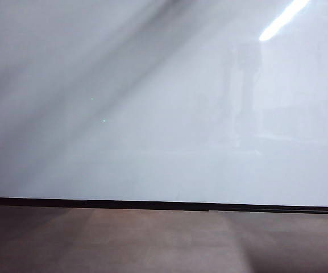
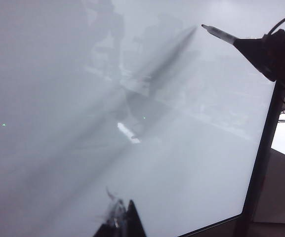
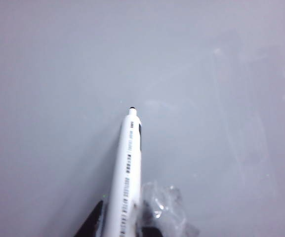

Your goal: Reach to the right to find the marker pen, pick it up, and write the number 17 on the whiteboard.

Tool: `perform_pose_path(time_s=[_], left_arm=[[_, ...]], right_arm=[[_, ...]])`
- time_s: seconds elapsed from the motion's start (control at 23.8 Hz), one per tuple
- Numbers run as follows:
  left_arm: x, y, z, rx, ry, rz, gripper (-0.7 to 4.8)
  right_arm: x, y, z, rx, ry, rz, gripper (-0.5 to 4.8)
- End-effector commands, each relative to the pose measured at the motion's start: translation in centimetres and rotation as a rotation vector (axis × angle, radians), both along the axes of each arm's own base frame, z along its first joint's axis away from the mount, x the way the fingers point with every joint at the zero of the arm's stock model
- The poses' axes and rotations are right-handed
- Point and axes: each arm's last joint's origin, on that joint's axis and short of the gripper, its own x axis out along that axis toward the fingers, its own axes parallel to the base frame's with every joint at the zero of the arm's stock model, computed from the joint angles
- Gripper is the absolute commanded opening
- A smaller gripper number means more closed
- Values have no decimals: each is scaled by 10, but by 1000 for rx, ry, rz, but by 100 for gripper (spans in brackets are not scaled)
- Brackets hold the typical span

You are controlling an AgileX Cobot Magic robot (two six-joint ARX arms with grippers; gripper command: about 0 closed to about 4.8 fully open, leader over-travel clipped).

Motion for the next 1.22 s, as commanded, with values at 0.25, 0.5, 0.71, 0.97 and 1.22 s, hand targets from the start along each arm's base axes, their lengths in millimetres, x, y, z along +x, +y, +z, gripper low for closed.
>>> perform_pose_path(time_s=[0.25, 0.5, 0.71, 0.97, 1.22], left_arm=[[-1, 1, 4, -6, -20, -2, -5], [-1, 1, 4, -6, -20, -2, -5], [-1, 1, 4, -6, -20, -2, -5], [-1, 1, 4, -6, -20, -2, -5], [-1, 1, 4, -6, -20, -2, -5]], right_arm=[[5, -1, 2, 9, -30, 0, -8], [7, -1, 1, 7, -26, -3, -8], [7, -2, 0, 3, -23, -4, -8], [8, -1, -2, -10, 0, -4, -8], [12, 1, -9, -33, 43, -13, -8]])
